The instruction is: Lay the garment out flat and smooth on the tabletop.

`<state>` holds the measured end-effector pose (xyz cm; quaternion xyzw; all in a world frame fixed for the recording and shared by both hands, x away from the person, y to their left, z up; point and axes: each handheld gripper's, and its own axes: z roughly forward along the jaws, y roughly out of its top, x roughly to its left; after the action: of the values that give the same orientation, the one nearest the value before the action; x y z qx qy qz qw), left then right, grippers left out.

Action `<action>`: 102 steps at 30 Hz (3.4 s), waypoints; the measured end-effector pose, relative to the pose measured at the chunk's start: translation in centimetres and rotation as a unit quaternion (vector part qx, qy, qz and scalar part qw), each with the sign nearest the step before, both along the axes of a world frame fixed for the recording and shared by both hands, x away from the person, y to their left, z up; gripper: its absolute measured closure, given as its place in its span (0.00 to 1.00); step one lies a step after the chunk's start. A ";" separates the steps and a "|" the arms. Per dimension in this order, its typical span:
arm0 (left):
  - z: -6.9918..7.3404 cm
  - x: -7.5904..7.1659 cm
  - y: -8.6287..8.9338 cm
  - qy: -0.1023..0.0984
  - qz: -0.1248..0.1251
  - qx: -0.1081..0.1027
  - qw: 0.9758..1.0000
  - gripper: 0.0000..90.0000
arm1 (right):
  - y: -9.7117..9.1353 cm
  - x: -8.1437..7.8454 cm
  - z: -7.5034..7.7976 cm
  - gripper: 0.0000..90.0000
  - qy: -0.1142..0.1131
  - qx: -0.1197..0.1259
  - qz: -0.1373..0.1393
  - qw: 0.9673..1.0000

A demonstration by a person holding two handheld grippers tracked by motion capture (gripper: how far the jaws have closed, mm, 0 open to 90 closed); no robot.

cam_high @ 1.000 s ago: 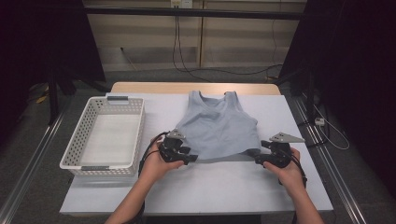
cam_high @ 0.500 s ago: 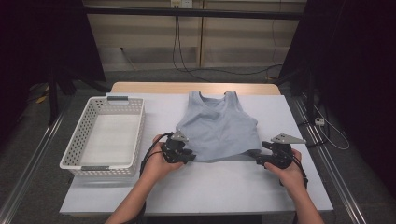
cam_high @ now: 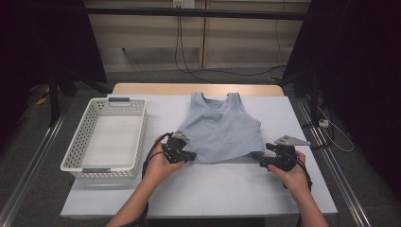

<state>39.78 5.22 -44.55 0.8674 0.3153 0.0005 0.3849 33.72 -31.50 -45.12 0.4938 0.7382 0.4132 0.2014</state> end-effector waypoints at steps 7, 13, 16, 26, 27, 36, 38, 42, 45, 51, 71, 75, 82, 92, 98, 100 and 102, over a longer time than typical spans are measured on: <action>2.3 0.4 0.6 -0.024 0.015 -0.041 0.999 0.99 | -0.1 -0.2 0.0 0.26 -0.001 0.000 0.002 1.000; 3.4 1.0 1.2 -0.038 0.028 -0.065 0.997 0.99 | -0.1 -0.7 0.3 0.25 -0.004 0.001 0.005 1.000; 3.7 1.5 1.4 -0.041 0.031 -0.072 0.996 0.99 | 0.0 -0.9 0.5 0.25 -0.006 0.004 0.006 1.000; 4.1 3.1 1.2 -0.053 0.049 -0.088 0.993 0.99 | 0.4 -2.3 2.0 0.25 -0.031 0.006 0.017 0.999; 4.1 3.2 1.2 -0.052 0.050 -0.088 0.994 0.99 | 0.4 -2.4 2.1 0.25 -0.032 0.006 0.018 0.999; 3.7 3.9 0.9 -0.057 0.053 -0.084 0.993 0.99 | 1.6 -3.3 2.9 0.41 -0.044 0.011 0.058 0.997; 3.7 3.9 1.0 -0.060 0.055 -0.084 0.993 0.99 | 2.0 -3.3 2.9 0.47 -0.044 0.012 0.076 0.996; 3.9 4.0 1.1 -0.063 0.062 -0.088 0.992 0.99 | 3.1 -3.2 2.7 0.58 -0.036 0.007 0.113 0.993; 3.9 4.0 1.1 -0.061 0.060 -0.089 0.992 0.99 | 3.8 -2.7 2.1 0.65 -0.020 -0.003 0.123 0.992; 3.8 3.9 1.2 -0.059 0.059 -0.087 0.993 0.99 | 4.3 -0.7 0.3 0.65 0.008 -0.028 0.103 0.994; 3.6 2.5 2.1 -0.068 0.066 -0.083 0.992 0.99 | 4.1 2.2 -1.3 1.00 0.042 -0.050 0.084 0.994; 3.8 2.3 2.3 -0.075 0.069 -0.086 0.991 0.99 | 4.0 2.1 -1.0 1.00 0.048 -0.054 0.094 0.993; 4.2 2.3 2.7 -0.088 0.074 -0.089 0.989 0.99 | 3.3 1.1 -0.7 1.00 0.050 -0.046 0.105 0.992; 4.4 2.2 2.7 -0.105 0.081 -0.091 0.987 0.99 | 5.0 1.9 -1.2 0.72 0.025 -0.043 0.095 0.994; 3.3 2.4 2.6 -0.090 0.081 -0.078 0.990 0.99 | 5.5 2.1 -1.5 0.71 0.018 -0.065 0.097 0.993; 3.0 2.4 2.6 -0.086 0.079 -0.072 0.991 0.99 | 5.6 2.0 -1.5 0.76 0.010 -0.081 0.096 0.992; 2.7 2.4 2.5 -0.082 0.079 -0.068 0.991 0.99 | 5.5 2.1 -1.5 0.89 0.009 -0.087 0.092 0.992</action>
<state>42.14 7.68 -41.84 0.8089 0.3494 0.0803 0.4660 35.78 -25.99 -46.59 0.4087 0.8151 0.3598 0.1979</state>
